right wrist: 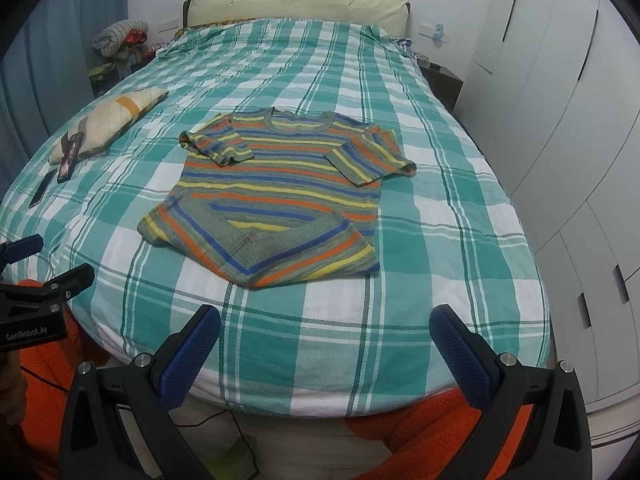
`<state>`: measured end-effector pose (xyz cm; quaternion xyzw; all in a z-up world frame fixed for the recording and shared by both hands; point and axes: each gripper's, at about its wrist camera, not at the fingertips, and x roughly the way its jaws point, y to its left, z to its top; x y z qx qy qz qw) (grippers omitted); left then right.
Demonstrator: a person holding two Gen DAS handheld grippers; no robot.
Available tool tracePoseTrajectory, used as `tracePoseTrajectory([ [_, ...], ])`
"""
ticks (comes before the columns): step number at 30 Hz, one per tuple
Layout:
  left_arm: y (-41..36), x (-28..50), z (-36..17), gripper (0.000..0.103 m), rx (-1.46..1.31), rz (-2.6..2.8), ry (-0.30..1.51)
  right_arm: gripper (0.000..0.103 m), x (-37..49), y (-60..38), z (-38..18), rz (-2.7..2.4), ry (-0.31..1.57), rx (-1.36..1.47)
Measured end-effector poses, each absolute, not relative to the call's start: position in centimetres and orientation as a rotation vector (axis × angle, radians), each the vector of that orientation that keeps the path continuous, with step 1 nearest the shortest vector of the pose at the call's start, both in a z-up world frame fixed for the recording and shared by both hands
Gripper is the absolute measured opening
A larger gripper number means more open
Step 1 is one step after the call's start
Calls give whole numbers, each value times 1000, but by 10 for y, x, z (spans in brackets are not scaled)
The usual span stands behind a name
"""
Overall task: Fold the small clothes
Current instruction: 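Lower both grippers onto the sweater hem and close them on it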
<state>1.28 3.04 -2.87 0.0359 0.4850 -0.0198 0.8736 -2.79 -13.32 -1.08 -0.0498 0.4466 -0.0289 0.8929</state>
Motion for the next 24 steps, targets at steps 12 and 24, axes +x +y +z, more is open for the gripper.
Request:
tracePoseTrajectory([
  [12,76,74,-55,102,-7,-248,1031,103,-10,-163,-25,143,879,-32],
  [24,46,203,-147,60,196,-346,1205,67,186,-235,-134,381,1170,-24],
])
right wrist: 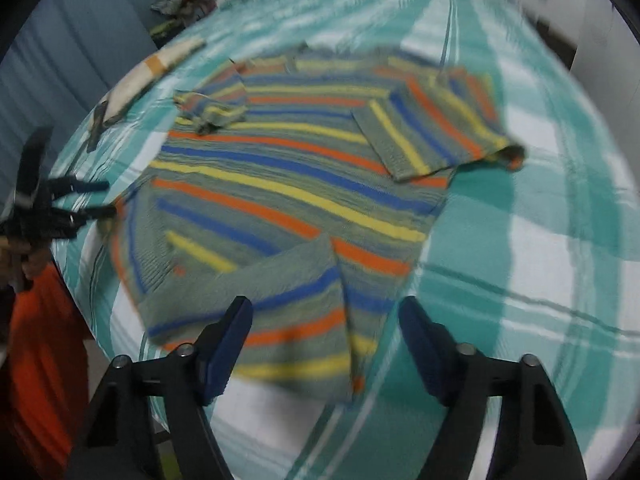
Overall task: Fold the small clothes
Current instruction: 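Lower both grippers onto the sweater hem and close them on it, then lift the hem with both grippers and fold it over toward the collar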
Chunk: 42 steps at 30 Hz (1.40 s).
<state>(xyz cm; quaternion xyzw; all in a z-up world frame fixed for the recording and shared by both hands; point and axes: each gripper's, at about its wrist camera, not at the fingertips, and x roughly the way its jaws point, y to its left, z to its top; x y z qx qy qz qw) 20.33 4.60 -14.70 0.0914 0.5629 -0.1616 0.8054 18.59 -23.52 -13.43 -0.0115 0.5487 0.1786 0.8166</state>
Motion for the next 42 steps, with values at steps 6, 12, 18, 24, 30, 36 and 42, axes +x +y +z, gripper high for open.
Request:
tracePoseTrajectory([
  [6,26,196,-150,2,244,-437,1199,5,216,-203,-160,517,1283,-48],
  [12,45,116,-89,1,286,-669,1018,3,148,-217,-107,642,1127,-91],
  [18,75,25,-95,5,388,-776,1120,3,33,-264,-99,678,1163,-197],
  [24,109,24,-111,57,216,-595,1195,35,12,-295,-144,525,1351,-181],
  [30,104,45,-137,64,-84,-470,1238,36,30,-332,-141,443,1328,224],
  [36,82,52,-177,39,-202,-383,1323,36,44,-321,-188,396,1362,475],
  [42,94,45,-152,3,-238,-519,1282,5,40,-298,-178,437,1302,487],
])
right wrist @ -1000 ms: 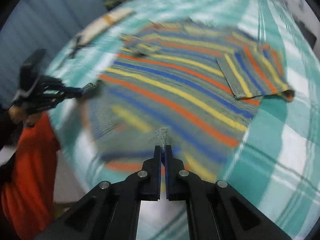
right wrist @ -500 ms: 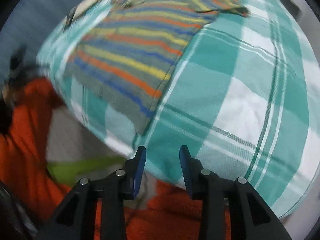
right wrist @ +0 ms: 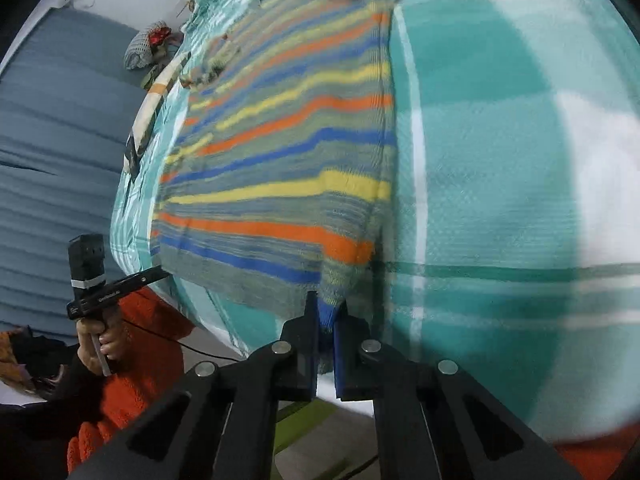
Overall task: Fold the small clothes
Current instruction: 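Lift the hem with both grippers and fold it over toward the collar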
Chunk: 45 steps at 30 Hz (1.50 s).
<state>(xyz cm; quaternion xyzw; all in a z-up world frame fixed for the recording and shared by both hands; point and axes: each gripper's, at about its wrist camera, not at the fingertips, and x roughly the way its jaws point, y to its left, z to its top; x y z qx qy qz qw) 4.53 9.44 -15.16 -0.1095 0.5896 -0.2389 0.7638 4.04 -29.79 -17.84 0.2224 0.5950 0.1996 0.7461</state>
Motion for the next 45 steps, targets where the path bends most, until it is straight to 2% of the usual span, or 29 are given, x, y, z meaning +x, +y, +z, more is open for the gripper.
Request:
tracePoseTrajectory([
  [4,101,36,-139,4,-99,-567,1270,5,23,-327,-143,371,1289,448],
  [7,103,46,-158,11,-117,-525,1315,5,35,-325,-152,344,1321,424],
  [8,104,50,-164,28,-137,-497,1321,5,39,-321,-159,337,1330,408],
  [9,106,52,-169,41,-175,-473,1327,5,44,-316,-167,332,1342,401],
  [10,107,51,-170,63,-203,-457,1320,5,44,-312,-172,331,1348,407],
  [11,108,50,-169,74,-245,-439,1292,5,45,-311,-176,336,1352,418],
  [13,108,50,-169,75,-289,-441,1275,5,44,-303,-183,339,1351,408],
  [15,104,51,-175,69,-309,-436,1287,6,43,-302,-185,340,1345,404],
  [16,101,53,-178,51,-319,-430,1299,8,41,-304,-187,341,1342,403],
  [17,96,57,-183,20,-328,-429,1322,9,43,-300,-188,335,1340,400],
  [18,98,60,-188,4,-337,-426,1343,11,44,-297,-189,316,1339,392],
  [21,99,61,-188,4,-332,-389,1351,13,48,-295,-197,314,1336,429],
  [23,96,58,-182,3,-278,-373,1343,6,49,-293,-198,325,1337,437],
  [30,100,33,-152,3,-172,-359,1310,5,34,-302,-168,265,1352,374],
  [35,97,36,-161,2,-122,-325,1336,5,32,-293,-175,238,1381,315],
  [40,110,27,-138,2,-103,-338,1302,5,26,-292,-167,259,1380,312],
  [45,115,32,-166,2,-71,-296,1372,5,23,-288,-167,270,1406,276],
])
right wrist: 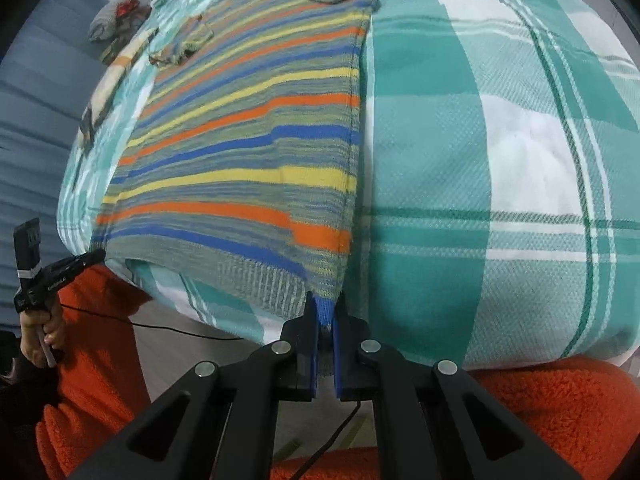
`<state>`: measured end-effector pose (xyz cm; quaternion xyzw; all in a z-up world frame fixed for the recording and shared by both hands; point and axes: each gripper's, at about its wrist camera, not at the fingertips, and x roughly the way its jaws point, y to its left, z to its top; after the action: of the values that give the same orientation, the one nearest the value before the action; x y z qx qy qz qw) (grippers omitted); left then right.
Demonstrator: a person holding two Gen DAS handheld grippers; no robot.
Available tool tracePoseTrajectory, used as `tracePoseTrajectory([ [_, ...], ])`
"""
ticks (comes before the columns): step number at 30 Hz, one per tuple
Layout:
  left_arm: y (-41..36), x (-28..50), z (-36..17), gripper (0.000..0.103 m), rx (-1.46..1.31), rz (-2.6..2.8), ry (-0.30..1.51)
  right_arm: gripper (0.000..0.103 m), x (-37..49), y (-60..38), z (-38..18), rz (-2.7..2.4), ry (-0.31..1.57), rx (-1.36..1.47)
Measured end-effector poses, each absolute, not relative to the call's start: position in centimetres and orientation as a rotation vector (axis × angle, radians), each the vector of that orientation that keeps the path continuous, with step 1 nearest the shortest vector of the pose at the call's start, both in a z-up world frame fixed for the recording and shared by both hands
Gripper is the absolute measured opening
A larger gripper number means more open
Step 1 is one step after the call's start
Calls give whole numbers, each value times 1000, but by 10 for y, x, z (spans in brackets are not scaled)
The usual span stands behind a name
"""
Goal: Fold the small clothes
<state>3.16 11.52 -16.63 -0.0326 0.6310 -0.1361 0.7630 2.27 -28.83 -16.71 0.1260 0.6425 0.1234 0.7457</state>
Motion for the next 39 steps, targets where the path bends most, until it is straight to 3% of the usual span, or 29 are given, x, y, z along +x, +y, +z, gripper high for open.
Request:
tracePoseTrajectory([
  [4,105,38,-191,2,-34,-252,1412,5,28,-289,-206,222,1465,284],
  [9,96,42,-197,4,0,-212,1400,5,33,-287,-212,178,1455,278],
  [15,90,43,-198,13,17,-172,1395,5,30,-285,-213,137,1442,289],
  [16,88,42,-198,22,36,-169,1403,6,29,-284,-212,131,1441,287],
  [17,86,42,-199,41,46,-166,1414,8,27,-282,-210,125,1443,291],
  [18,85,40,-200,52,58,-158,1429,13,25,-281,-210,121,1446,299],
  [19,84,38,-201,72,77,-134,1437,20,23,-281,-210,111,1455,303],
  [20,84,35,-200,79,100,-110,1435,25,22,-281,-210,106,1465,309],
  [22,84,29,-197,79,141,-85,1433,51,18,-282,-208,101,1484,327],
  [24,89,23,-183,79,149,-67,1415,59,13,-286,-202,81,1498,324],
  [27,95,17,-152,79,120,-31,1332,59,5,-303,-179,63,1477,316],
  [29,111,16,-127,84,95,14,1246,59,4,-324,-156,16,1437,272],
  [33,140,32,-90,89,8,103,1080,59,23,-366,-107,-121,1322,37],
  [39,160,47,-96,91,-142,183,905,59,87,-380,-54,-157,1082,-231],
])
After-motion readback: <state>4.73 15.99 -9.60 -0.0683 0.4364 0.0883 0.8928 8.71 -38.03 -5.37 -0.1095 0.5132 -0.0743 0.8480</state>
